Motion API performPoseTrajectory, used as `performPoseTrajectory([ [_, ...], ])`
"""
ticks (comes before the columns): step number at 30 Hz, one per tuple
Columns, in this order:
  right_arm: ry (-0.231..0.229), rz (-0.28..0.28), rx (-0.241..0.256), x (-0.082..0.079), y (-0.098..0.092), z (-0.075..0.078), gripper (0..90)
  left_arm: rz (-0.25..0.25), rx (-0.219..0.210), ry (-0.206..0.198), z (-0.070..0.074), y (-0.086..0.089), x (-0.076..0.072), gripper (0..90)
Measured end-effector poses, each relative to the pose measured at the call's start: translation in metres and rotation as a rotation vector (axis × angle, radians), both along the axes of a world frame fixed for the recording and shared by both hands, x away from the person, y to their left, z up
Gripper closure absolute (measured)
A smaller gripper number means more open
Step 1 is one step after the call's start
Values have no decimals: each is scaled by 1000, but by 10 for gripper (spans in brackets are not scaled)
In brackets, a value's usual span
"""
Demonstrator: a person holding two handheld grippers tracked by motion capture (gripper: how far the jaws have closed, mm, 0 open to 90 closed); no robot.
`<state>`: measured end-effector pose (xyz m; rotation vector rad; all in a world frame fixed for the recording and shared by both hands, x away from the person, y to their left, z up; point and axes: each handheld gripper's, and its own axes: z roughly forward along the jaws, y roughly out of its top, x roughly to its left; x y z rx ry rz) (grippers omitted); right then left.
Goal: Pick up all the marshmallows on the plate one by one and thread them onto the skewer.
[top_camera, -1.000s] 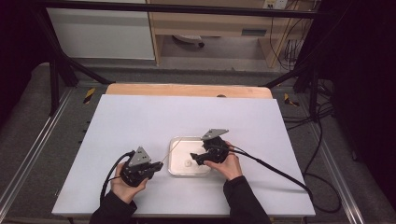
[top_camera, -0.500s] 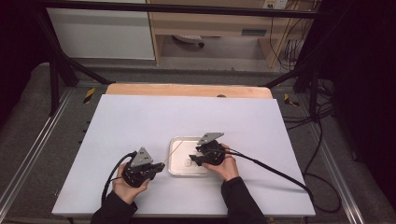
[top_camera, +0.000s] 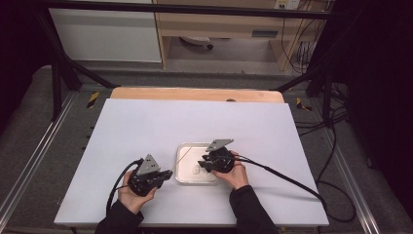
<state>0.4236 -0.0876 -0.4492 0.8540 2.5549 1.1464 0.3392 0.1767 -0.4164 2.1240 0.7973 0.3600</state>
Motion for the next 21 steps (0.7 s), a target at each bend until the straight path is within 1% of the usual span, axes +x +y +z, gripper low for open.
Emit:
performPoseTrajectory([
  [1, 3, -4, 13, 0, -1, 3, 699, 0, 0, -1, 0, 0, 0, 881],
  [4, 1, -6, 25, -1, -2, 7, 704, 1, -2, -2, 0, 0, 0, 881],
  [6, 7, -11, 36, -1, -4, 12, 708, 1, -4, -2, 0, 0, -1, 881],
  [8, 13, -11, 56, -2, -8, 20, 713, -1, -5, -4, 0, -1, -1, 881],
  [9, 13, -11, 56, -2, -8, 20, 713, -3, -4, -7, 0, -1, -1, 881],
  [10, 18, -13, 73, -3, -11, 27, 716, -3, -6, -9, 0, -1, -2, 881],
  [11, 18, -13, 73, -3, -11, 27, 716, -4, -7, -11, 0, -1, -2, 881],
  [12, 22, -14, 82, -4, -12, 30, 717, -5, -9, -13, 0, -2, -2, 881],
  [14, 29, -17, 112, -6, -16, 39, 719, -7, -12, -17, 0, -2, -3, 881],
  [15, 29, -17, 112, -6, -16, 39, 719, -8, -14, -19, 0, -3, -3, 881],
  [18, 42, -27, 156, -9, -22, 47, 723, -10, -20, -23, 0, -4, -4, 881],
  [21, 45, -32, 185, -12, -27, 54, 725, -12, -23, -27, -1, -6, -5, 881],
])
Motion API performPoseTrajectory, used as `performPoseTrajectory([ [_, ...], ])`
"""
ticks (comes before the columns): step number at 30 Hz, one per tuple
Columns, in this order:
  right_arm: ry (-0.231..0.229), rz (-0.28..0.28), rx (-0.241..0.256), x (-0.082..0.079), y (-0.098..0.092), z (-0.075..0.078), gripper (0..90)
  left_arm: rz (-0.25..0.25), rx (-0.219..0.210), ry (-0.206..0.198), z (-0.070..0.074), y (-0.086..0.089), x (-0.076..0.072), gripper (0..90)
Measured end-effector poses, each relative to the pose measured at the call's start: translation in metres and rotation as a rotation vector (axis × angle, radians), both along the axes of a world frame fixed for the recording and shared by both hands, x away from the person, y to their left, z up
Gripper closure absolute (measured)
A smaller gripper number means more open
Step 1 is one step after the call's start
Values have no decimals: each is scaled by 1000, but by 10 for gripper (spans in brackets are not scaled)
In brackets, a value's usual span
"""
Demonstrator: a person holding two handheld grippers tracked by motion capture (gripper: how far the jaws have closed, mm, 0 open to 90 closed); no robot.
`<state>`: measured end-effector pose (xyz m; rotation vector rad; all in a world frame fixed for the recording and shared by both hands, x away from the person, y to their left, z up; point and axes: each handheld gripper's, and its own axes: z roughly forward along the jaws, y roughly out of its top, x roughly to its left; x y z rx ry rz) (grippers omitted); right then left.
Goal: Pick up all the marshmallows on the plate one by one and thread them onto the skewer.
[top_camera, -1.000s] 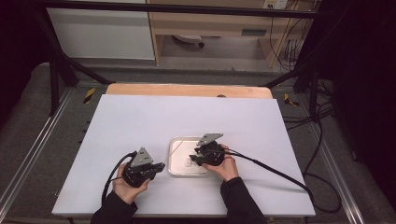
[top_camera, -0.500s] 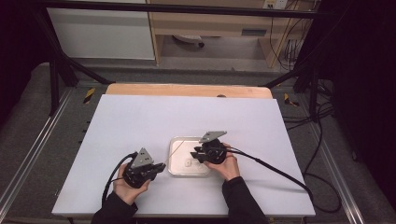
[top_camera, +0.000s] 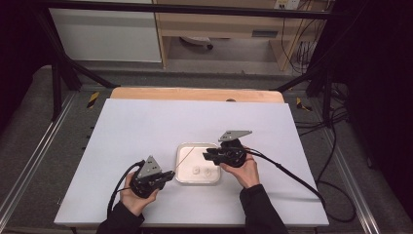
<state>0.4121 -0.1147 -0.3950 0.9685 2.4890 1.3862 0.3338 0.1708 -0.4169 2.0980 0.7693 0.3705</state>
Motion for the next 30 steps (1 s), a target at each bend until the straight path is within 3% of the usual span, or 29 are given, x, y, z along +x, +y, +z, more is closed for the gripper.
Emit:
performPoseTrajectory([
  [13, 15, -7, 240, -8, -16, 30, 727, -15, -16, -12, -1, -10, -3, 882],
  [14, 15, -6, 270, -9, -17, 32, 727, 12, -9, 14, -1, -10, -6, 882],
  [18, 21, -11, 306, -8, -17, 34, 728, 8, -11, 5, -1, -14, -8, 882],
  [20, 30, -12, 330, -7, -17, 34, 728, -25, -22, -24, -2, -15, -6, 882],
  [30, 68, 2, 386, -3, -11, 28, 730, -27, -30, -39, -1, -16, -7, 881],
])
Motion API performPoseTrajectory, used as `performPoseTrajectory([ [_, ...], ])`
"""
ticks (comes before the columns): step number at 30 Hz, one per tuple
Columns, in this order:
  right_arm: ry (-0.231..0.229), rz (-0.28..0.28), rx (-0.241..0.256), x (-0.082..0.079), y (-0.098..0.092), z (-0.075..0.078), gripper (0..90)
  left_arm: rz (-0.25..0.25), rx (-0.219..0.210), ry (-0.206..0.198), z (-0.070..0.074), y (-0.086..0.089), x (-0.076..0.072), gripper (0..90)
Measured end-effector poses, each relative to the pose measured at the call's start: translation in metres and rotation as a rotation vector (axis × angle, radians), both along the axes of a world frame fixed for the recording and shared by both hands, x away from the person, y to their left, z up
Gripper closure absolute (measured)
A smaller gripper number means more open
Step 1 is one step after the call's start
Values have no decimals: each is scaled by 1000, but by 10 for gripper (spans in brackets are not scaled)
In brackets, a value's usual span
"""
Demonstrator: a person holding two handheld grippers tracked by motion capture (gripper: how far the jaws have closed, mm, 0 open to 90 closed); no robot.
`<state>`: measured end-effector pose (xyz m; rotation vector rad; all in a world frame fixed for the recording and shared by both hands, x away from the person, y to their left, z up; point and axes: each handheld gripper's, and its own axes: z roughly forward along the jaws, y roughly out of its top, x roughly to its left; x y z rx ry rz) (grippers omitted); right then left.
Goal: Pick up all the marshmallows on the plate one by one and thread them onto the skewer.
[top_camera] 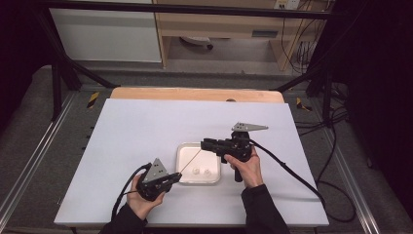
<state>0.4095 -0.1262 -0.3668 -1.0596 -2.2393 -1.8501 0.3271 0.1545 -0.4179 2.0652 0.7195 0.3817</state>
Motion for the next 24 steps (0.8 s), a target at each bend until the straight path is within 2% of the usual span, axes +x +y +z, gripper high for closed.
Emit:
performPoseTrajectory([
  [8, 21, 13, 15, 0, 3, -4, 735, 4, -1, -4, -1, 0, -1, 883],
  [17, 40, 2, 54, -2, 5, -5, 752, 19, -68, -15, -1, 3, -3, 885],
  [24, 31, -14, 87, -5, 10, -8, 765, 37, -84, -10, -3, 1, -4, 886],
])
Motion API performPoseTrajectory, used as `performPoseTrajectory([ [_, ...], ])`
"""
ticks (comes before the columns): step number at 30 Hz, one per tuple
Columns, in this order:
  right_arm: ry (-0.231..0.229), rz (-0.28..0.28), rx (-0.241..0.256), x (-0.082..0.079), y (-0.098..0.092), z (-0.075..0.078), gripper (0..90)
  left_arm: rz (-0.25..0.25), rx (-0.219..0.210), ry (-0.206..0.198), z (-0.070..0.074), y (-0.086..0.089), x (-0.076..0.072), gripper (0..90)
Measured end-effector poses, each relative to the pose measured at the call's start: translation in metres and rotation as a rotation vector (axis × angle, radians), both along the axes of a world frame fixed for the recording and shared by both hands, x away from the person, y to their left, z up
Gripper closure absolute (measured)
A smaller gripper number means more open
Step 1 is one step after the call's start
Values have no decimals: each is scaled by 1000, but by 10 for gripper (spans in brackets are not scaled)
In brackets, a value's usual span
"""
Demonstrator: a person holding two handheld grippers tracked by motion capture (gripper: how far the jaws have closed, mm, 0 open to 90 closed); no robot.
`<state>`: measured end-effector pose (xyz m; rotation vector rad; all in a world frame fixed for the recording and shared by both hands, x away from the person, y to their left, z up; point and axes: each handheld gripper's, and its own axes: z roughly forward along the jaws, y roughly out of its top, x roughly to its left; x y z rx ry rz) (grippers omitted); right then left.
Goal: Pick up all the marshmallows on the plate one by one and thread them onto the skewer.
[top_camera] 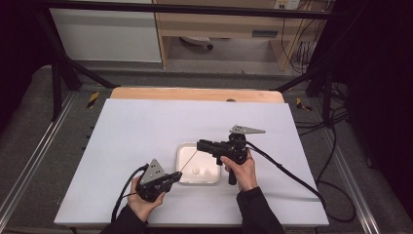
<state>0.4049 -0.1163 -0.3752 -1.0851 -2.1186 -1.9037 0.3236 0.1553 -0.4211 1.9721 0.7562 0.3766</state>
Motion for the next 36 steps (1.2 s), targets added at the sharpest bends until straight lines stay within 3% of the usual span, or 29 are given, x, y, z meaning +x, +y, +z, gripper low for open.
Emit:
performPoseTrajectory([
  [18, 1, -3, 9, -8, 3, -7, 778, -4, 0, 11, -3, -4, 0, 887],
  [36, 19, 13, 16, -12, 4, -13, 788, -12, 29, 17, -7, -11, 2, 888],
])
